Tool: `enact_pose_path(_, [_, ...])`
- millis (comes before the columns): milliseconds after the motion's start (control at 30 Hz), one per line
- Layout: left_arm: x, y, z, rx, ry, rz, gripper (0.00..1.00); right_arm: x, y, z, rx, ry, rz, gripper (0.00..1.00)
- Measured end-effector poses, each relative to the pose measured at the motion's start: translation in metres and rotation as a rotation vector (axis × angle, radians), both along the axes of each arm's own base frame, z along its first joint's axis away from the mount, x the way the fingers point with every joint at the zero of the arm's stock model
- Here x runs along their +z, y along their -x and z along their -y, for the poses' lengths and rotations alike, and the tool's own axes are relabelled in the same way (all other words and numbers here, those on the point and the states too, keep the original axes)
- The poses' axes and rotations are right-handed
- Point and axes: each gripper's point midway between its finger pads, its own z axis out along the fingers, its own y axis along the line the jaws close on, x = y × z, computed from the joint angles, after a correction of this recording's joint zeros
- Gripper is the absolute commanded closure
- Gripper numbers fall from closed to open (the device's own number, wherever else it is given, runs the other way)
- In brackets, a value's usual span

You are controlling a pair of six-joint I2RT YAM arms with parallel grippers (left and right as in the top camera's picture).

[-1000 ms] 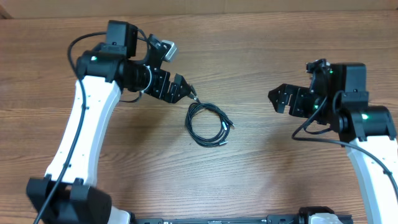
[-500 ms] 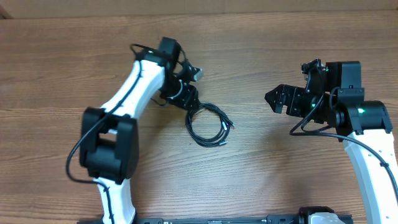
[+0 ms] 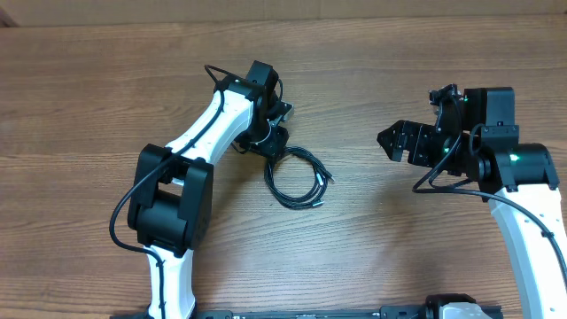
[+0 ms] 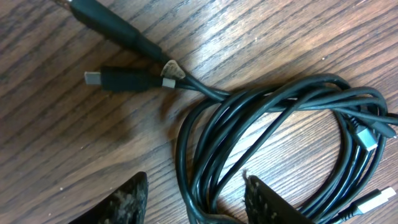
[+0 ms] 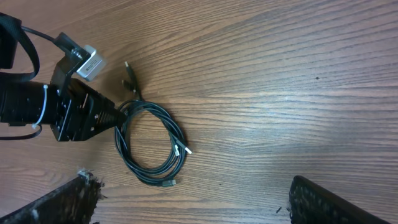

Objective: Untangle cables

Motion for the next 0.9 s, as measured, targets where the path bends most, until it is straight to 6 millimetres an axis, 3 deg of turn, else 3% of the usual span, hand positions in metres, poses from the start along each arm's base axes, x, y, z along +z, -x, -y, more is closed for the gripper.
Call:
enact_pose_path(300, [-0.011, -0.002, 0.007, -0.009, 0.024, 0.024, 0.51, 0.000, 0.000, 0.000, 0.002, -0.002, -0.001, 0.04])
enact_pose_path(367, [-0.015, 0.000, 0.015, -0.028, 0.029, 0.034, 0.64, 0.000, 0.000, -0.001, 0.003, -0.002, 0.000, 0.04])
enact_pose_path(400, [-0.016, 0.002, 0.017, -0.030, 0.029, 0.033, 0.78, 0.000, 0.000, 0.000, 0.002, -0.002, -0.001, 0.04])
enact_pose_path(467, [-0.018, 0.004, 0.021, -0.033, 0.024, 0.036, 0.95, 0.000, 0.000, 0.000, 0.002, -0.003, 0.000, 0.04])
enact_pose_path(667, [-0.020, 0.009, 0.014, 0.019, -0.020, 0.007, 0.96, 0.004, -0.004, -0.002, -0.013, -0.025, 0.012, 0.08])
enact_pose_path(800, [0.000, 0.016, 0.003, 0.082, -0.050, -0.071, 0.96, 0.016, -0.010, -0.016, 0.024, -0.106, 0.057, 0.17])
enact_pose_path(900, [0.051, -0.005, 0.008, 0.132, 0.029, -0.057, 0.96, 0.033, -0.017, -0.035, 0.053, -0.214, 0.099, 0.18])
